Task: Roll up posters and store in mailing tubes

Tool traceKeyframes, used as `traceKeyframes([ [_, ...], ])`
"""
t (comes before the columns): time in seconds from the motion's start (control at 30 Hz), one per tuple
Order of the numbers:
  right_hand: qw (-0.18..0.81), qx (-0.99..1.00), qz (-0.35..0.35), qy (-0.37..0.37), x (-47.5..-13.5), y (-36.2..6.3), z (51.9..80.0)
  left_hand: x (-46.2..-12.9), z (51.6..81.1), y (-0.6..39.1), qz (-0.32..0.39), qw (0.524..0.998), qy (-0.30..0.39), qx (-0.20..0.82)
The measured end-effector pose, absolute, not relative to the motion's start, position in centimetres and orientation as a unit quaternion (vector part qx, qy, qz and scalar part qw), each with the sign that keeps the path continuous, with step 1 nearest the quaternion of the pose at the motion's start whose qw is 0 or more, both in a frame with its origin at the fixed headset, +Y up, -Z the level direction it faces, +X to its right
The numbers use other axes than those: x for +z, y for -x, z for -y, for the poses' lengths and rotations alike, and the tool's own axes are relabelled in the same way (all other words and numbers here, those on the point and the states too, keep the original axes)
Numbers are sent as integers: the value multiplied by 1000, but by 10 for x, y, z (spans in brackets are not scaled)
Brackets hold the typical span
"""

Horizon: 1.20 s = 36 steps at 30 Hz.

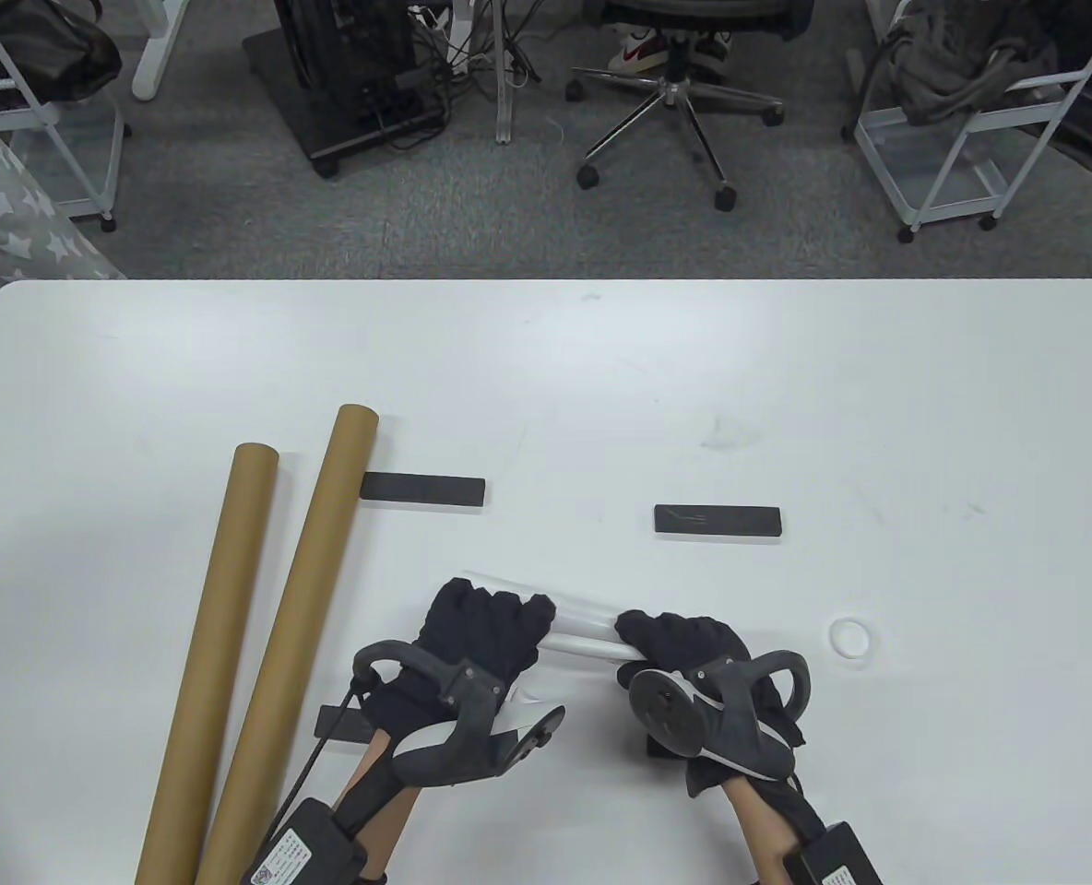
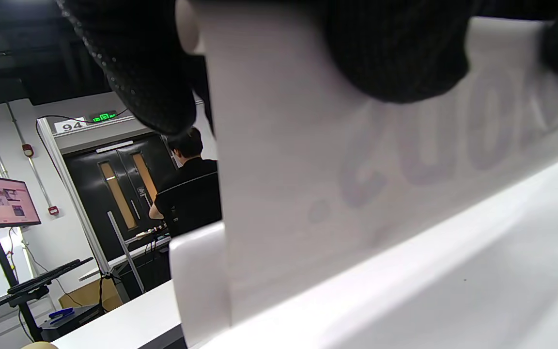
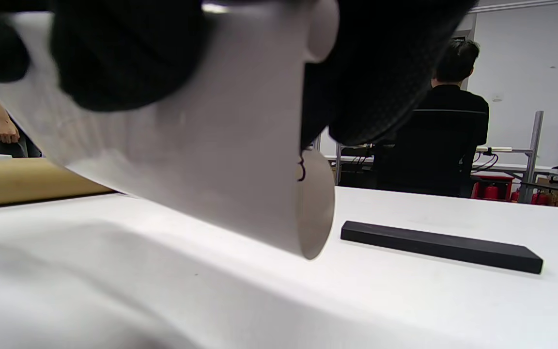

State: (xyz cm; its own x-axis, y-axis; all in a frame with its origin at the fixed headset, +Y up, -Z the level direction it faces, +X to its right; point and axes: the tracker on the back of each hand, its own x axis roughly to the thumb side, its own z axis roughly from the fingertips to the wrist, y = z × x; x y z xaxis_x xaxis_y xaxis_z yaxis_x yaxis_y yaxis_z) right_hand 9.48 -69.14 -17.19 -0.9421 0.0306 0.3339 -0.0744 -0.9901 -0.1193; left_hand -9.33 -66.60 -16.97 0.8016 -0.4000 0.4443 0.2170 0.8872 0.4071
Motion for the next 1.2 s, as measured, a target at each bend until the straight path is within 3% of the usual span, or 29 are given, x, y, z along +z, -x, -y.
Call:
traceKeyframes([
  [0.17, 52, 983, -7, -175, -174, -93, 697, -172, 670, 91, 259, 938, -135, -186],
  [0.33, 35, 981, 35, -187, -172, -91, 691, -170, 668, 87, 264, 929, -151, -209],
  [0.83, 36, 981, 47, -184, -169, -89, 690, -173, 669, 92, 251, 944, -118, -178],
  [1.2, 31, 981, 93, -170, -170, -100, 687, -171, 666, 97, 270, 937, -168, -146],
])
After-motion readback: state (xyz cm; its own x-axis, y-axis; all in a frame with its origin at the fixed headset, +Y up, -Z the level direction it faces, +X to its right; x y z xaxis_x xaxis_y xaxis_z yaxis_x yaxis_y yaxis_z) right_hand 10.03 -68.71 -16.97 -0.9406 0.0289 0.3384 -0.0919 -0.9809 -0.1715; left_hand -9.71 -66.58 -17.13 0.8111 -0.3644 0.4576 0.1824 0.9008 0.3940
